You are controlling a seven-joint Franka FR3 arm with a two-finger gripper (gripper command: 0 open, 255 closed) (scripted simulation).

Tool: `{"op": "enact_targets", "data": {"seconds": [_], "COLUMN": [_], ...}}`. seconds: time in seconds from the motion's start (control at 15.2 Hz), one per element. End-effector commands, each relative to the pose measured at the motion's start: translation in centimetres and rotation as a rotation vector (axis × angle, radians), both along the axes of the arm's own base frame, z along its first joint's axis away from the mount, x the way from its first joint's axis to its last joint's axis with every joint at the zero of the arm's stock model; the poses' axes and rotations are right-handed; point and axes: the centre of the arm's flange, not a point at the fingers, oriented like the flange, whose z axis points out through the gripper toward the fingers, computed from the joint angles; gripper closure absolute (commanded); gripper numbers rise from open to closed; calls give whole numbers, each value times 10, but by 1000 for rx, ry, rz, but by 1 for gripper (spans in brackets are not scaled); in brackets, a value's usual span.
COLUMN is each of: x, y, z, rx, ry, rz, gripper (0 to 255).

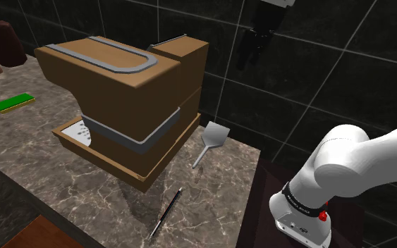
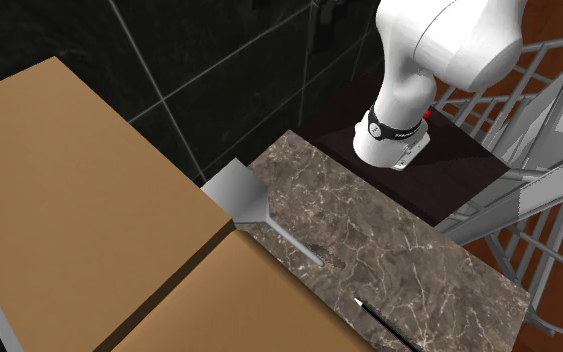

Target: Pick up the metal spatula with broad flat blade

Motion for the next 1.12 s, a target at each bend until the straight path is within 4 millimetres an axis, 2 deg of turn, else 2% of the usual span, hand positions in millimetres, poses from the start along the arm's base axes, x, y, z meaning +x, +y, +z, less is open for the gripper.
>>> {"op": "enact_targets", "data": {"seconds": [0.0, 1.06], "x": [0, 46], "y": [0, 19], "z": [0, -207], "rx": [0, 58], "ry": [0, 118], "rz": [0, -799], "gripper": [0, 0]}}
